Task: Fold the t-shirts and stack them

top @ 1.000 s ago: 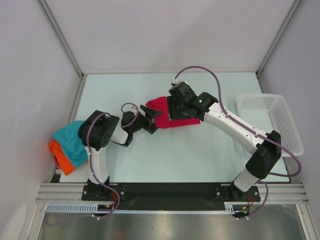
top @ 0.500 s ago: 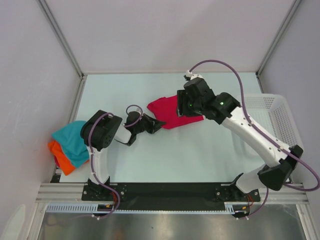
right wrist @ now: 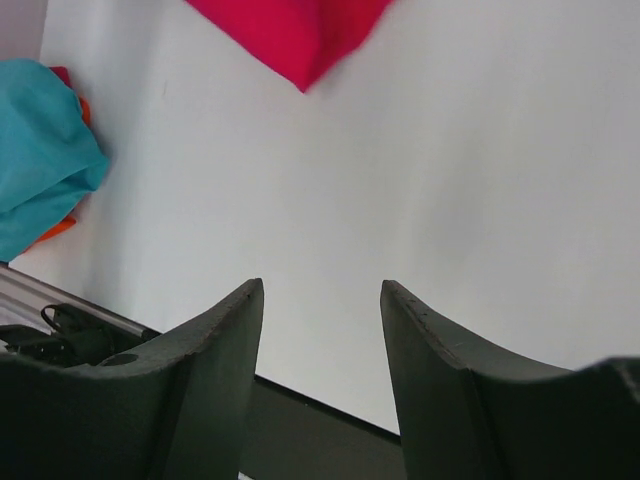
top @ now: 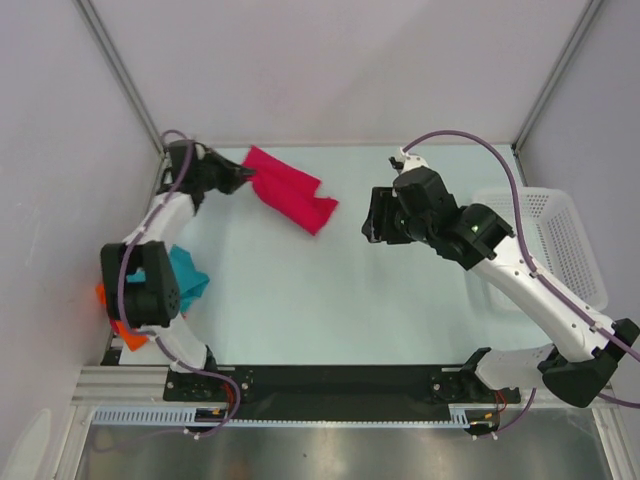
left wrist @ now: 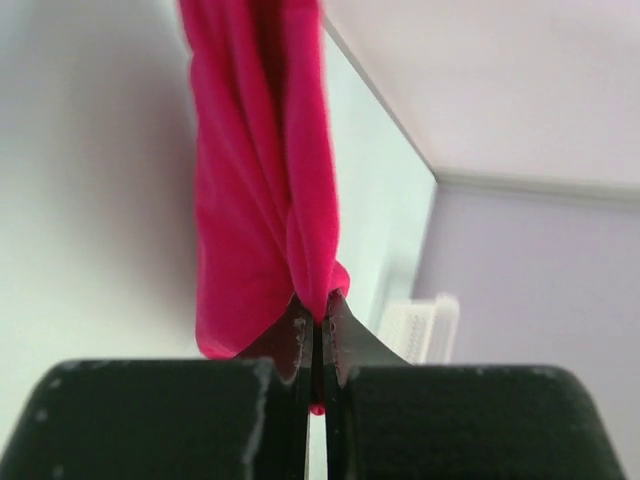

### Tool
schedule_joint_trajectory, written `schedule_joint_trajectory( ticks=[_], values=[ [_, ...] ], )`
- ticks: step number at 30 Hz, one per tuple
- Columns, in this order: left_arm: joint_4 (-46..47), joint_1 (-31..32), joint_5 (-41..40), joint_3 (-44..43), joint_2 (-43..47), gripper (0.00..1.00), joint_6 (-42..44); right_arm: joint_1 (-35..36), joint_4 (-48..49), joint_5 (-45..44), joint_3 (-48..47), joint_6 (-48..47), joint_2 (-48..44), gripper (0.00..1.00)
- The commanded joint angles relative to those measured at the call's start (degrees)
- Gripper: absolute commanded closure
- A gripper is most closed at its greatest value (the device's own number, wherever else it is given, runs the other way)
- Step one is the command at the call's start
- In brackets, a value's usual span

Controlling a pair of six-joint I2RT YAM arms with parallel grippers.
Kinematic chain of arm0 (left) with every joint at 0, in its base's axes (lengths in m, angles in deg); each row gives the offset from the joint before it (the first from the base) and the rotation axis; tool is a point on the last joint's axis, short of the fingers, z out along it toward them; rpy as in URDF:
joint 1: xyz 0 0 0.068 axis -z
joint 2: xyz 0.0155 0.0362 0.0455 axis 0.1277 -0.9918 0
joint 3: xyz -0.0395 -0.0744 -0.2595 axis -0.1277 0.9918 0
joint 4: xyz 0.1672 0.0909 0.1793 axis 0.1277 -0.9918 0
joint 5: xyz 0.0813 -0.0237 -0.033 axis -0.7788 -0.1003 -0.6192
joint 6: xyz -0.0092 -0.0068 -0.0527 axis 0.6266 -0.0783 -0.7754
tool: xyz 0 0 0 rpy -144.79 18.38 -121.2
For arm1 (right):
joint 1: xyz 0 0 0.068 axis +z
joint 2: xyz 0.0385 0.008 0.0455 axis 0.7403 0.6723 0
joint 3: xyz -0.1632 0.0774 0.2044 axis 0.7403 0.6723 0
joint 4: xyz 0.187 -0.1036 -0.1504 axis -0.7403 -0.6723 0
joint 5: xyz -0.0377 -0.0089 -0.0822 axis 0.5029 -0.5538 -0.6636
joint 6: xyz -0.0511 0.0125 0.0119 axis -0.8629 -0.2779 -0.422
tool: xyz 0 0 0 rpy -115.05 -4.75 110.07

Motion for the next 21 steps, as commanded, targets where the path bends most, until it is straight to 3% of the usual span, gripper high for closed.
schedule_joint_trajectory(
  ticks=[1,7,10,16,21],
  values=[
    [-21.12,-15.25,-2.04,0.08,15.61,1.0,11.07,0.88,4.2,2.56,0.22,0.17,-0.79,0.44],
    [-28.25,-31.52,3.31,10.44,31.87,1.0,17.05,2.46,5.0,4.59,1.62,-0.62,-0.88,0.45],
    [-29.75,-35.85,6.83,16.59,37.85,1.0,18.37,3.08,5.17,4.76,2.06,-0.62,-1.14,0.45],
    [-32.2,-36.22,8.87,23.9,47.61,1.0,18.28,4.31,5.52,4.85,3.2,0.17,-1.49,0.45],
    [-40.72,-35.87,7.64,25.04,53.24,1.0,23.38,5.89,5.96,3.45,5.05,1.31,-1.84,0.46]
  ],
)
